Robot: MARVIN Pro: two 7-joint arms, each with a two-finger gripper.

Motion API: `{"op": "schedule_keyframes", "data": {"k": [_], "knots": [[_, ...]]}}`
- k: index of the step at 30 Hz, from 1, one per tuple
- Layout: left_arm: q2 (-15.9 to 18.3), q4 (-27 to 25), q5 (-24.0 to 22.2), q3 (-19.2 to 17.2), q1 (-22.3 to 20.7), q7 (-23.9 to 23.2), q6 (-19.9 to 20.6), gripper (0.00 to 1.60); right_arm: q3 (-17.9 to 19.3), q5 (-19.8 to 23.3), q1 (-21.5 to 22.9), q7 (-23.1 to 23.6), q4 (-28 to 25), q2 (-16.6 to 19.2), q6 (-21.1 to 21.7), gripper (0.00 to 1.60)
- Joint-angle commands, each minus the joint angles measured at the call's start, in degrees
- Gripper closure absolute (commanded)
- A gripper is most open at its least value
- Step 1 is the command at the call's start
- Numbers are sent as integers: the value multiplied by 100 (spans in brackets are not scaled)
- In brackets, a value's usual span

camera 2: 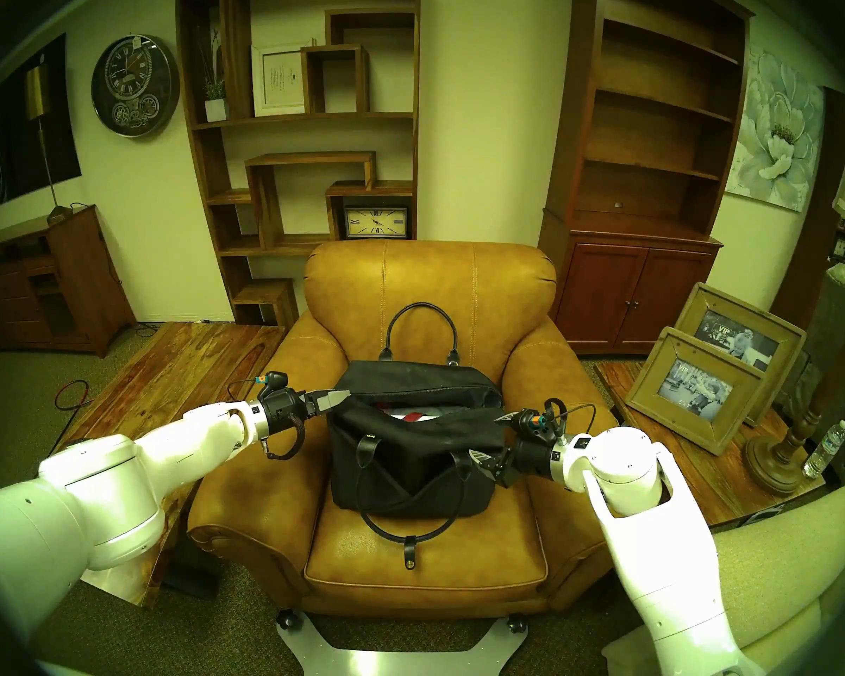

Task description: Close a bag with a zipper

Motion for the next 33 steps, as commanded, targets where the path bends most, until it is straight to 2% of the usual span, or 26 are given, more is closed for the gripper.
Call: {"op": "schedule_keyframes", "data": {"k": [1, 6, 7, 10, 14, 15, 18, 19, 21, 30, 31, 33], "knots": [[-32, 29, -25, -21, -186, -284, 189, 0, 1, 3, 44, 16, -94, 14, -13, 0], [-43, 125, 16, 7, -147, -454, 157, 0, 2, 2, 44, 17, -96, 15, -12, 0], [-60, 201, -1, -33, -145, -362, -64, 0, 2, 2, 44, 18, -96, 14, -12, 0], [-52, 233, -1, -35, -158, -374, -41, 0, 2, 2, 44, 18, -95, 14, -13, 0], [-92, 345, -116, -183, -170, -216, -235, 0, 3, 1, 44, 18, -95, 13, -13, 0], [-156, 406, -147, -221, -160, -26, -320, 0, 3, 1, 44, 18, -95, 13, -13, 0], [-182, 426, -142, -228, -155, 20, -356, 0, 3, 1, 44, 18, -95, 13, -13, 0], [-257, 443, -179, -270, -153, 308, -345, 0, 3, 1, 44, 18, -94, 12, -13, 0], [-367, 479, -164, -271, -179, 570, -321, 0, 3, 1, 45, 18, -93, 11, -14, 0], [-552, 433, -133, -265, -207, 1040, -365, 0, 4, 0, 45, 18, -91, 10, -15, 0], [-627, 477, -123, -257, -221, 1265, -364, 0, 4, 0, 45, 18, -91, 10, -15, 0], [-654, 468, -119, -255, -220, 1340, -371, 0, 4, 0, 45, 18, -91, 9, -15, 0]]}}
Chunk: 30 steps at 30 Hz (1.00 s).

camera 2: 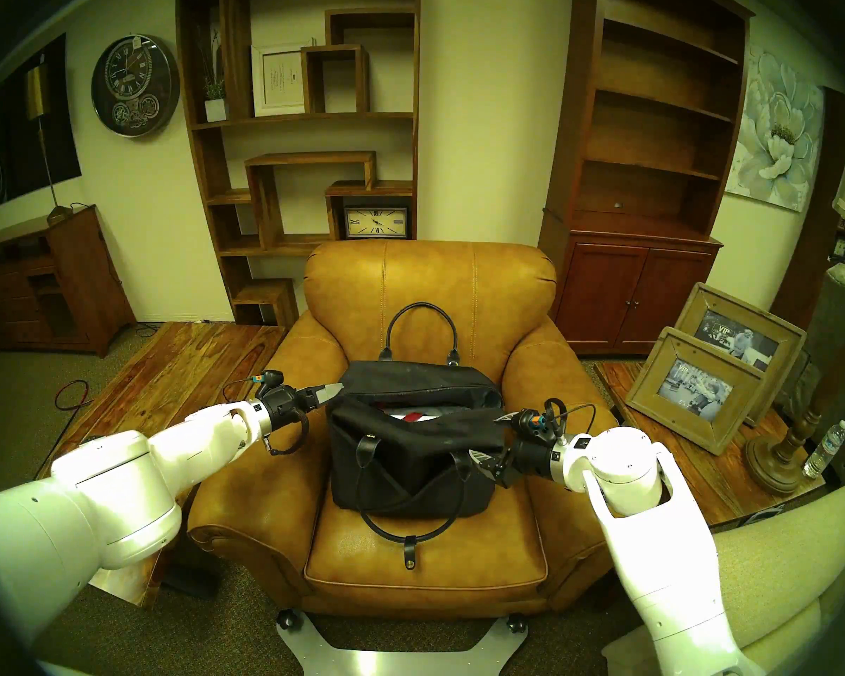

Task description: Close a bag with a zipper

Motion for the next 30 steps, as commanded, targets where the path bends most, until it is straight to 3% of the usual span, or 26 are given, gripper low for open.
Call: {"op": "schedule_keyframes", "data": {"k": [1, 16, 20, 30], "knots": [[-276, -32, 14, 9, -178, 499, 8, 0, 1, 3, 46, 14, -91, 13, -15, 0], [-355, -41, 129, 147, -154, 1231, 149, 0, 2, 2, 46, 16, -92, 12, -14, 0], [-312, -101, 126, 143, -167, 1220, 344, 0, 2, 2, 46, 16, -91, 11, -15, 0], [-249, -174, 140, 133, -160, 1112, 382, 3, 3, 1, 46, 17, -93, 11, -14, 0]]}}
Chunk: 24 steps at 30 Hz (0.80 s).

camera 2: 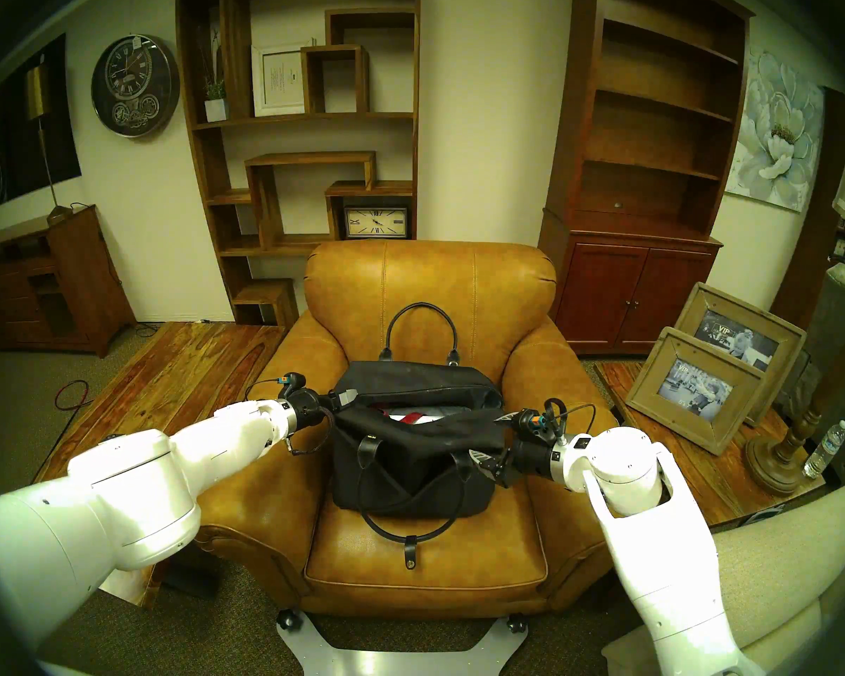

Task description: Close a bag with a zipper

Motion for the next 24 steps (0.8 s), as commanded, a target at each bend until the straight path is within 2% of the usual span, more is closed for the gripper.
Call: {"op": "schedule_keyframes", "data": {"k": [1, 2, 3, 8, 9, 12, 13, 19, 20, 24], "knots": [[54, -87, -47, -54, -92, -148, -19, 3, 0, 3, 46, 16, -93, 13, -14, 0], [72, -94, -46, -59, -84, -181, -54, 3, 0, 3, 46, 16, -93, 14, -14, 0], [81, -96, -45, -63, -82, -200, -53, 43, 0, 3, 46, 16, -94, 14, -14, 0], [124, -87, -37, -68, -55, -243, -96, 44, 1, 2, 45, 17, -95, 14, -14, 0], [140, -85, -35, -73, -40, -265, -110, 88, 1, 2, 45, 17, -95, 14, -14, 0], [176, -81, -48, -93, -4, -310, -142, 90, 1, 2, 45, 18, -95, 14, -13, 0], [185, -81, -48, -95, 5, -323, -150, 122, 1, 2, 45, 18, -96, 14, -13, 0], [250, -126, -79, -140, 63, -518, -227, 119, 1, 1, 45, 19, -98, 14, -12, 0], [260, -134, -79, -144, 72, -552, -236, 131, 2, 1, 44, 20, -98, 14, -12, 0], [283, -171, -104, -190, 95, -723, -355, 127, 2, 0, 44, 21, -100, 14, -11, 0]]}}
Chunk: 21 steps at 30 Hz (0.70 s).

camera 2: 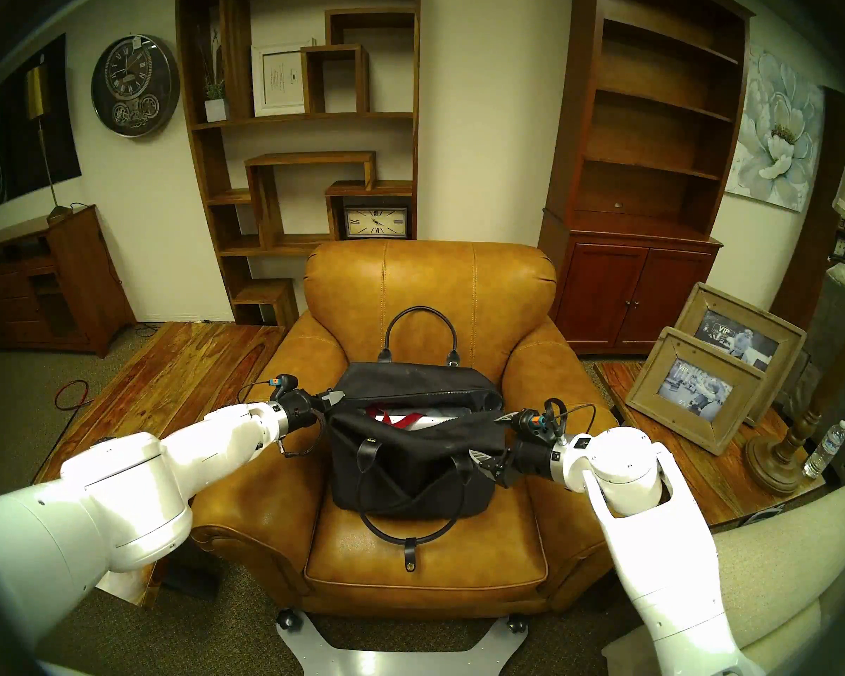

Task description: Close a bag with a zipper

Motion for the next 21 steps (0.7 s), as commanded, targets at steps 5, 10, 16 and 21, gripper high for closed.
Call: {"op": "schedule_keyframes", "data": {"k": [5, 10, 16, 21], "knots": [[68, -140, -59, -91, -53, -425, -269, 119, 1, 1, 44, 17, -100, 15, -11, 0], [56, -170, 3, -59, -44, -518, -475, 112, 1, 0, 44, 19, -101, 15, -10, 0], [38, -157, 27, -44, 2, -567, -638, 113, 2, -2, 43, 20, -103, 15, -9, 0], [34, -140, 31, -43, 24, -591, -730, 114, 2, -2, 43, 20, -103, 14, -9, 0]]}}
